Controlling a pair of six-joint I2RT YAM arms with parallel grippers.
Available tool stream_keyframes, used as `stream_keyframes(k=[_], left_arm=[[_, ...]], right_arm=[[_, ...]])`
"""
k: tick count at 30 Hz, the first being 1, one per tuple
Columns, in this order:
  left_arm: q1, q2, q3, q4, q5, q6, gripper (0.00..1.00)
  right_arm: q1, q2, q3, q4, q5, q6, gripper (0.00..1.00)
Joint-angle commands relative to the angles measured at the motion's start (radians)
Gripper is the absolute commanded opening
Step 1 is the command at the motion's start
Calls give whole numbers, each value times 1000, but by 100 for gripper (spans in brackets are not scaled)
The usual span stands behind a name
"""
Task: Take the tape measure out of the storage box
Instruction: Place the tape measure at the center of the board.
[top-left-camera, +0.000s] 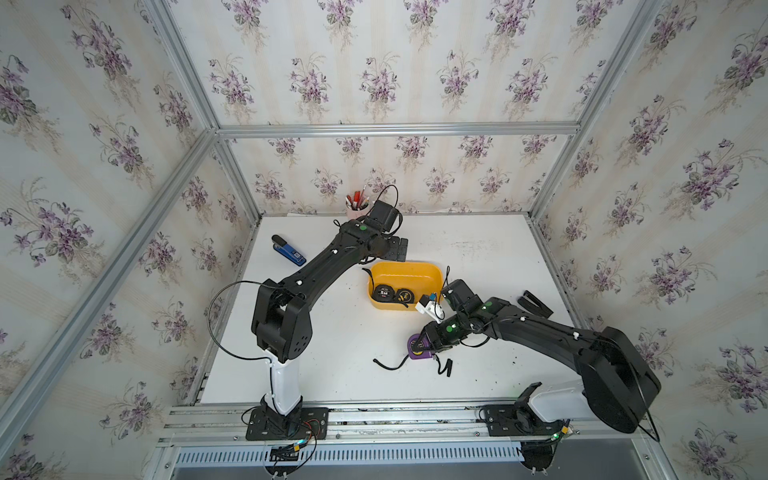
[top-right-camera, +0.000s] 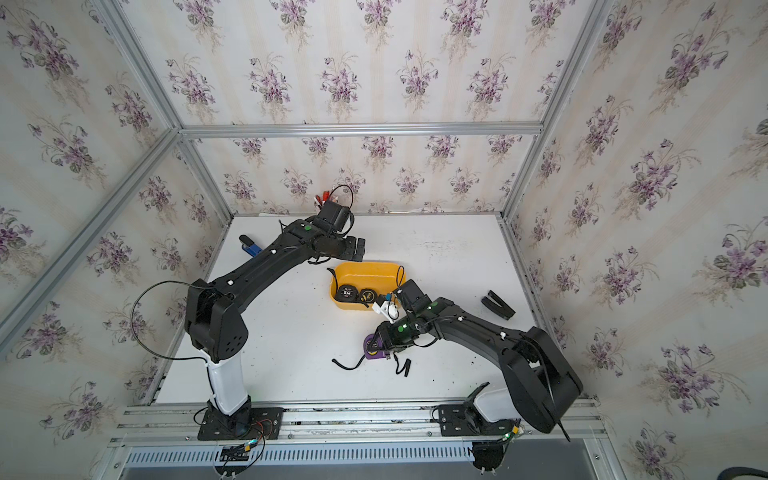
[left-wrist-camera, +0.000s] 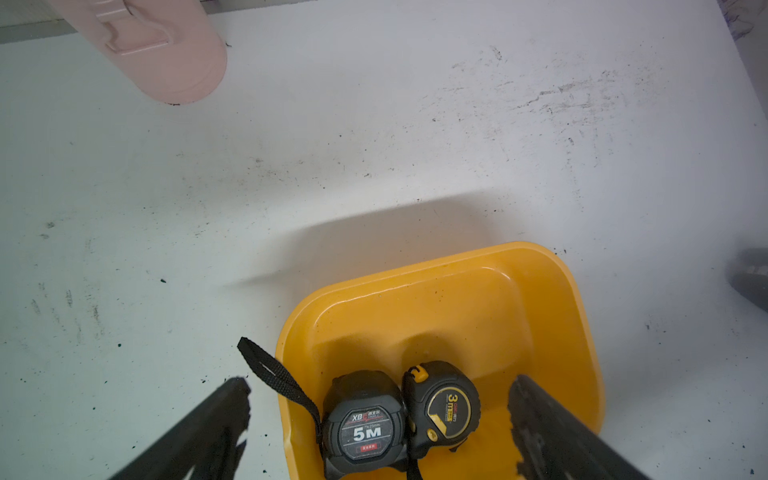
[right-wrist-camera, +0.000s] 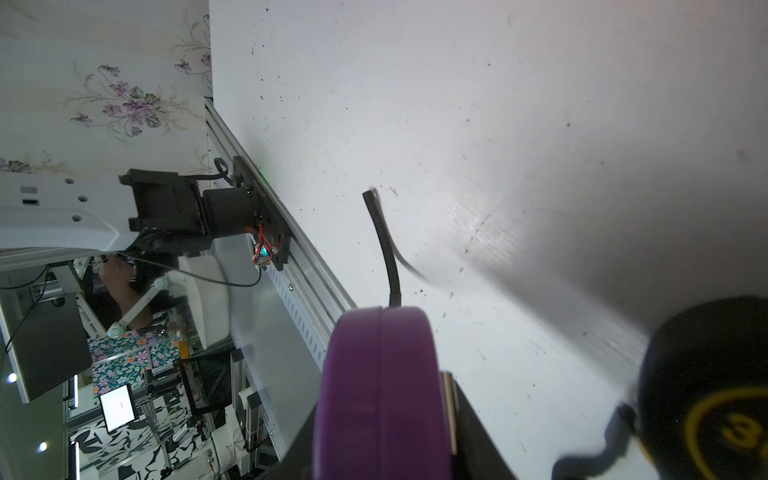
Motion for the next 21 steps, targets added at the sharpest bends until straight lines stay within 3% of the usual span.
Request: stream_keyframes(k=[1, 11, 21], left_arm=[[0, -5, -3, -23, -23, 23, 100], [1, -136, -116, 87, -50, -28, 100], [6, -197, -148, 112, -96, -35, 100]], right_arm=[[15, 51, 40, 44, 73, -32, 25], [59, 160, 94, 52, 184, -30, 27], [111, 249, 138, 24, 186, -66, 27]])
